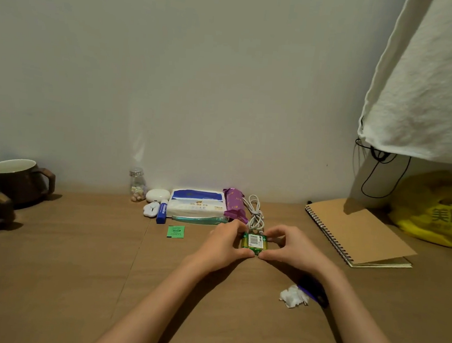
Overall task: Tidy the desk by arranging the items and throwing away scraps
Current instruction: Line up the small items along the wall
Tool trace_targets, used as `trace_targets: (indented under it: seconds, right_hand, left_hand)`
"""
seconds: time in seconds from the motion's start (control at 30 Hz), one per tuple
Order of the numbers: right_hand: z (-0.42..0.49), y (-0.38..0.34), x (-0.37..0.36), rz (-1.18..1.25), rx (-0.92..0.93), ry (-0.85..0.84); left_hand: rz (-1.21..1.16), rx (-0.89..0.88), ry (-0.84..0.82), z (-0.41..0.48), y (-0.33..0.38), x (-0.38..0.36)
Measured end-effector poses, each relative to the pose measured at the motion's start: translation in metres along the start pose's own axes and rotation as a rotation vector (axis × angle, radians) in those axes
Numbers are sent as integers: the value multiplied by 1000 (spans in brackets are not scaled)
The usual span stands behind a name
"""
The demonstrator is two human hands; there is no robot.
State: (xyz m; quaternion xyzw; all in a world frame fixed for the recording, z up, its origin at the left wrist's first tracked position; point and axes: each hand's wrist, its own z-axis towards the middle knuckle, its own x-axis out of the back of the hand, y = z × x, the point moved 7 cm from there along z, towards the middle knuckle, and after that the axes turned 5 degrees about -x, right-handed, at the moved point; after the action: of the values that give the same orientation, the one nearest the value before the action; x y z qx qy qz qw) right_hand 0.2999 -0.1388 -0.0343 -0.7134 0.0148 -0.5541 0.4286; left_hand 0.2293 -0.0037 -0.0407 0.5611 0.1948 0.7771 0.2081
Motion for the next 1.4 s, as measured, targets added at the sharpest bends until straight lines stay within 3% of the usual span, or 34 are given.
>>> trace_targets:
  seconds: [0.3,0.47,0.57,0.77,1.0,1.23,1.4]
  right_hand:
    - [-11,-22,-14,-110,54,-94]
    - [-20,-53,-28,-70,182,-101]
    - [-22,-76,-33,13,241,5]
    - [-17,-123,-59,-39,374,153]
    - [11,-152,-89,-75,343,215]
    - [41,-146,-96,-78,267,320]
    - [53,-139,-103,-147,274,284]
  left_hand:
    - [101,-150,-180,-27,7,17]
    - [113,-114,-121,-50,-12,37]
    - [36,-73,-30,-68,-34,63]
    - [67,147,195,-108,-99,136]
    - [205,538,369,-137,-172,162]
    - [307,698,441,-129,-184,158]
    - [427,731,463,-118,-181,156]
